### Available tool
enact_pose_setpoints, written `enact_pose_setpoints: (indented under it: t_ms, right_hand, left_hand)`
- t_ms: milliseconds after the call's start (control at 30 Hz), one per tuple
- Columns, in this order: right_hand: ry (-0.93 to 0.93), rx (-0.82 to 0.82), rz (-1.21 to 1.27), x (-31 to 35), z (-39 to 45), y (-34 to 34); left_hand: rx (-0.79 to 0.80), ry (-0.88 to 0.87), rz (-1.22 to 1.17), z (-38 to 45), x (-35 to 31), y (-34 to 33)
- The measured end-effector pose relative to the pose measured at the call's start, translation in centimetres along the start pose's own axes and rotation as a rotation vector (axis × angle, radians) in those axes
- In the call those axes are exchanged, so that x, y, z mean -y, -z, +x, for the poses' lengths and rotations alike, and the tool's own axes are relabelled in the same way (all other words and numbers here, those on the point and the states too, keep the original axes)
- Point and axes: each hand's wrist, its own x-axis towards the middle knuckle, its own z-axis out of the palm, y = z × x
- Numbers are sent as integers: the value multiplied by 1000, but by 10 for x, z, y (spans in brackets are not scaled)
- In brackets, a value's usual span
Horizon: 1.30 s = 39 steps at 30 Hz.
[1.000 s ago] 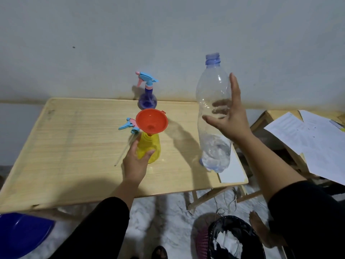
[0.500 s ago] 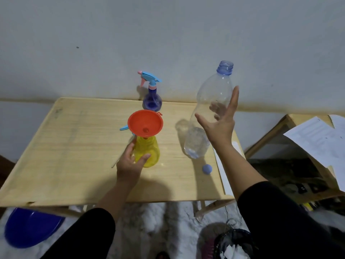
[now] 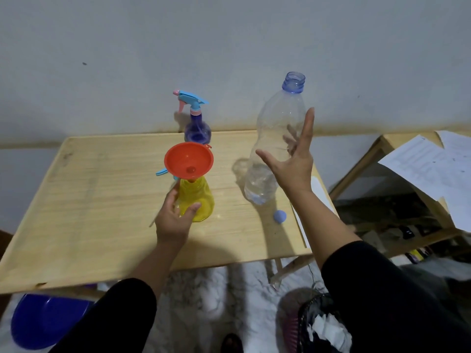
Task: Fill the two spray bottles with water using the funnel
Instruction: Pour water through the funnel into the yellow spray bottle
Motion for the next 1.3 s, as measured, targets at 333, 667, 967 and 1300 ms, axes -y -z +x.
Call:
enact_pose_setpoints:
  t_ms: [333,667,967,1300]
  right_hand:
    - [394,-69,-196,37,-51,-9]
    - [122,510,-157,61,-42,-52]
    - [201,482,-98,48,-34,-58]
    - [167,504,-8,48,-32,-58]
  left_hand:
    - [6,47,-13,7,14,4]
    - [4,41,2,11,24,4]
    - [-45,17,20,12,28,1]
    - [-42,25,9,13,32,0]
